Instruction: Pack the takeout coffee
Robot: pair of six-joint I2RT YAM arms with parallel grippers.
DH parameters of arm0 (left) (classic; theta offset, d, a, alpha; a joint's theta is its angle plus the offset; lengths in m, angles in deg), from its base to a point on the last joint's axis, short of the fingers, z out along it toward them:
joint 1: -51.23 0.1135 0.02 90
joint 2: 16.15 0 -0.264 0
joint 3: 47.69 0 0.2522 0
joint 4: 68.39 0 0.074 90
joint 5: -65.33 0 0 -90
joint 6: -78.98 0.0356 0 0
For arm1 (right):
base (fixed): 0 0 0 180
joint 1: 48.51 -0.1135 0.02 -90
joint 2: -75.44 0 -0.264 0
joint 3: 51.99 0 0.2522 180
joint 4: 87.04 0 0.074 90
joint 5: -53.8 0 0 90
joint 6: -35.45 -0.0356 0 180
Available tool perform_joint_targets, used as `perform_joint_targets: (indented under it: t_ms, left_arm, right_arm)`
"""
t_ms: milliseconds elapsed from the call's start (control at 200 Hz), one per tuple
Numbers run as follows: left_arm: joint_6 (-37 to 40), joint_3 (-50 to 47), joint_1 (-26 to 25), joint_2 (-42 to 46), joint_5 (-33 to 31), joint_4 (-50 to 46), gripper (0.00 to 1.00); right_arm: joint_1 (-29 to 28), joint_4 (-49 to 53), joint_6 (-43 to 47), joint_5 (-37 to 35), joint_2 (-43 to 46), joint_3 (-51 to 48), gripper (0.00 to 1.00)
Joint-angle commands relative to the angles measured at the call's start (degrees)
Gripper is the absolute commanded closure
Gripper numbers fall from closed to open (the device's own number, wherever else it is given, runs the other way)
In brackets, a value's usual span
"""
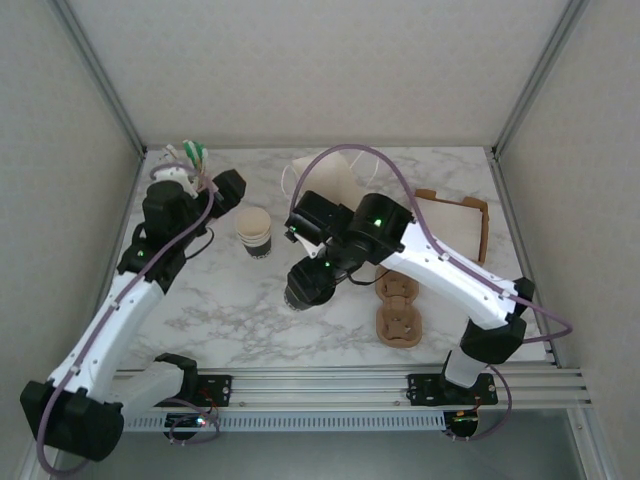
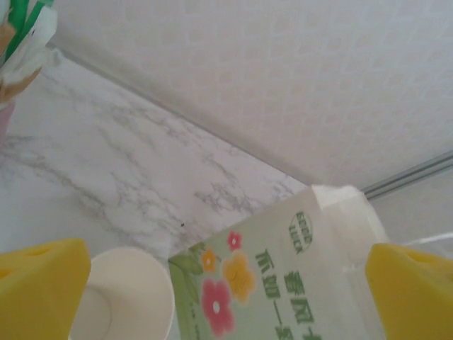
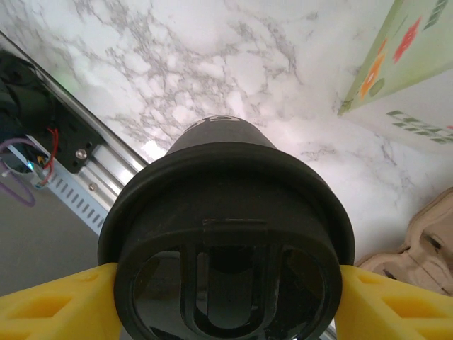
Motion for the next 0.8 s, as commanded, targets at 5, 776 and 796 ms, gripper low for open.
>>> perform_joint_targets:
  t_ms: [5, 776, 796]
  left_arm:
    - [1.83, 5.12, 0.72, -4.57, -0.18, 2.11, 0.02]
    - [11.36, 39.89, 0.45, -48.64, 7.93, 2.64, 0.17]
    - [11.69, 41.31, 0.33, -49.89, 8.16, 2.03, 0.17]
  right_arm:
    - [1.04, 3.75, -0.14, -2.73, 1.86, 5.40, 0.29]
    - [14.78, 5.90, 3.94, -4.94, 0.95, 23.37, 0.30]
    - [15.22, 5.77, 3.96, -4.72, 0.85, 23.58, 0.30]
